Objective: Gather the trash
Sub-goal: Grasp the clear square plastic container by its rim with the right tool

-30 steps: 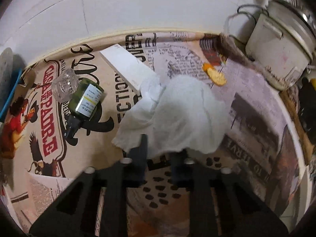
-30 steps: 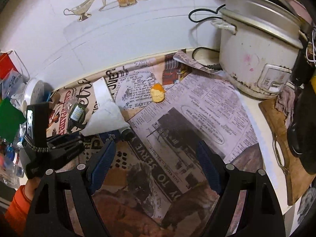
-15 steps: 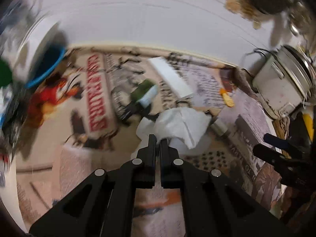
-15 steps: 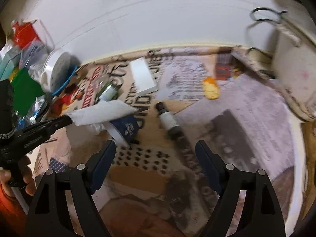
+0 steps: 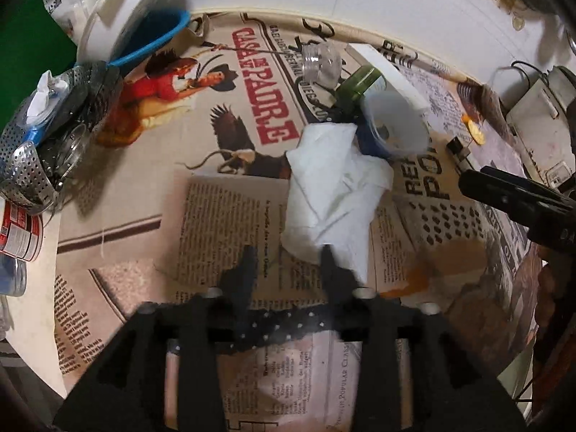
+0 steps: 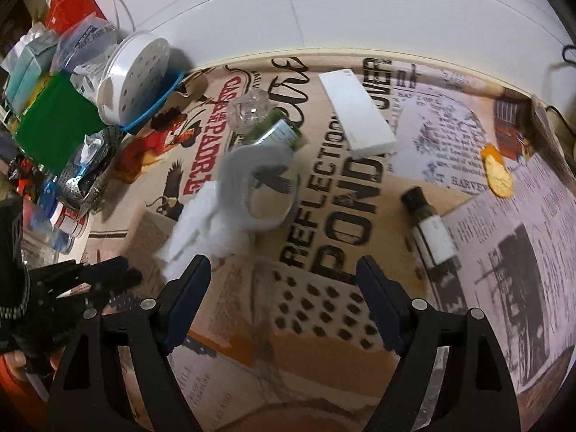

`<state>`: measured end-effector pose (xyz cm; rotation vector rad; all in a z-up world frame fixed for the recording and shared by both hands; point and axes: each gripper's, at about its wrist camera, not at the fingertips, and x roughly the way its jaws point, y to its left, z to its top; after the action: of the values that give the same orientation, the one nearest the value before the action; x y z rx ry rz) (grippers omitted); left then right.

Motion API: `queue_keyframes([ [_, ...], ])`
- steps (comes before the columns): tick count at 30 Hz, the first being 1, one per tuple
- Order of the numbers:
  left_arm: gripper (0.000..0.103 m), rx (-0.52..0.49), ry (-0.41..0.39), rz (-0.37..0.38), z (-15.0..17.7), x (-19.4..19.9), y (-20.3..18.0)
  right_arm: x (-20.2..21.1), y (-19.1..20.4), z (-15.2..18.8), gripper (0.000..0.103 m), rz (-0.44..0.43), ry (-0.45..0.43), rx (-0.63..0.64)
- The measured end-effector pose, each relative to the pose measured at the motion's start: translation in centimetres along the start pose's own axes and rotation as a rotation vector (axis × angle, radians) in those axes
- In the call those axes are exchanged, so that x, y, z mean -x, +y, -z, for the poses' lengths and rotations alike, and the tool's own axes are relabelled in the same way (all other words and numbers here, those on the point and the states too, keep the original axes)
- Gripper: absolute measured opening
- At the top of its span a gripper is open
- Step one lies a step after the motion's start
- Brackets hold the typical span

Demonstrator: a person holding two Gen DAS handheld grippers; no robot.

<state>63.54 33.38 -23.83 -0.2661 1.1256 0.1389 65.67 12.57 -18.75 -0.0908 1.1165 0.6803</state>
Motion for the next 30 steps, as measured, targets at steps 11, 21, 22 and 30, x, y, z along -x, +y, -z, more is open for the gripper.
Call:
queue_keyframes([
  [11, 0.062, -0.128, -0.016, 0.064, -2.6, -4.5, -3.2, 0.2, -0.5, -1.8, 0.08, 0.051, -0.013, -0.027],
  [21, 0.009, -0.108, -0.039, 0.059, -2.6, -5.5, -1.1, -2.3, 1.2, -4.4, 0.08, 0.043, -0.018, -0.024],
  [22, 0.008, -0.086, -0.045, 0.05, -2.7, -5.1, -0.3, -2.8, 1.5, -4.6, 0.08, 0.045, -0.009, -0.023],
  [30, 0.008, 0.034, -0.095, -0.002, -2.8, -2.3, 5.4, -7.1, 3.2, -5.1, 0.08, 0.143, 0.04, -0.007],
])
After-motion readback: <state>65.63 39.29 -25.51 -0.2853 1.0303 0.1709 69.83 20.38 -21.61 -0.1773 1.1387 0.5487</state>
